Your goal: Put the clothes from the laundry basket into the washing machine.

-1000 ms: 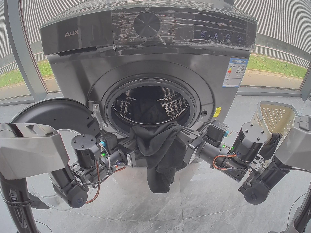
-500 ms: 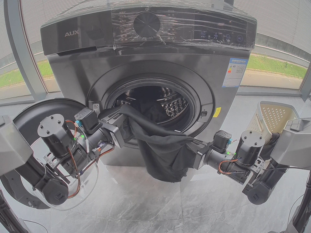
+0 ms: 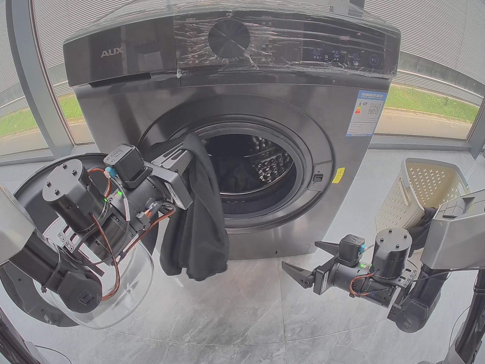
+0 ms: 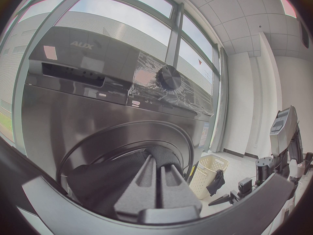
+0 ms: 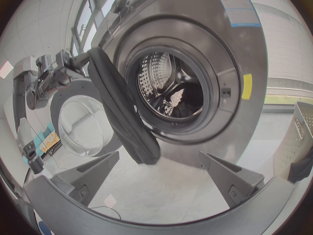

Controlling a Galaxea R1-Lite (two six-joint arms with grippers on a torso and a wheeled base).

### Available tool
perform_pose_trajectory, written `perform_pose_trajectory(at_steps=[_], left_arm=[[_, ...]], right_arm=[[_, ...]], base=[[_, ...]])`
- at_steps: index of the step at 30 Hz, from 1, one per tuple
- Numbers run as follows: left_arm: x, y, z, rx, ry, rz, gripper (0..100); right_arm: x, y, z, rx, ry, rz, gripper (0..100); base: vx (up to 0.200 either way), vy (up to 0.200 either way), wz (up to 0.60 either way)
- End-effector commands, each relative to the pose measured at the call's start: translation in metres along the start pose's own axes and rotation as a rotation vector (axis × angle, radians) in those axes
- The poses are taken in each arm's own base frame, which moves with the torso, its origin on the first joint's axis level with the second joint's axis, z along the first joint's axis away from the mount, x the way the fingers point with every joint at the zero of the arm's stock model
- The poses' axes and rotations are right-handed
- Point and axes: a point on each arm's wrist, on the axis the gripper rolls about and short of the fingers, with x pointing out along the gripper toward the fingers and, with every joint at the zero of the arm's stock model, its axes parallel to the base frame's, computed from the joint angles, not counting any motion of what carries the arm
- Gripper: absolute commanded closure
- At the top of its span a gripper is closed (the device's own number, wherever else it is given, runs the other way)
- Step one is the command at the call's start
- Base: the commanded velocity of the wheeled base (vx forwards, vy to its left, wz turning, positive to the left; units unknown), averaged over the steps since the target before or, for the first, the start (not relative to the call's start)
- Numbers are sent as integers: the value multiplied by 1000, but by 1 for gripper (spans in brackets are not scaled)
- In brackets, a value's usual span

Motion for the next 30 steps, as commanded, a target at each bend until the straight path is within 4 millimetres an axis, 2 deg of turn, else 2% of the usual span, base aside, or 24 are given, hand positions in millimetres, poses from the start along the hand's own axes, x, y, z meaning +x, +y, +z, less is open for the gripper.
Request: perform_pose_trajectory(at_steps=[1,13,21,27,30], left_arm=[[3,-2,4,3,-22,-2,100],[7,-3,8,6,-44,-3,100],[11,-3,10,5,-56,-8,100],[16,-2,13,0,-78,-14,100],[12,-2,10,-14,-60,-12,100]], right_arm=[[0,-3,-11,6,41,-9,0],[9,3,-31,4,107,21,0],[17,-4,-55,19,188,31,0],[35,-14,-53,22,141,11,0],[41,-20,-51,29,118,-14,0]], base=[[0,0,0],[0,0,0],[0,0,0],[0,0,0],[0,0,0]])
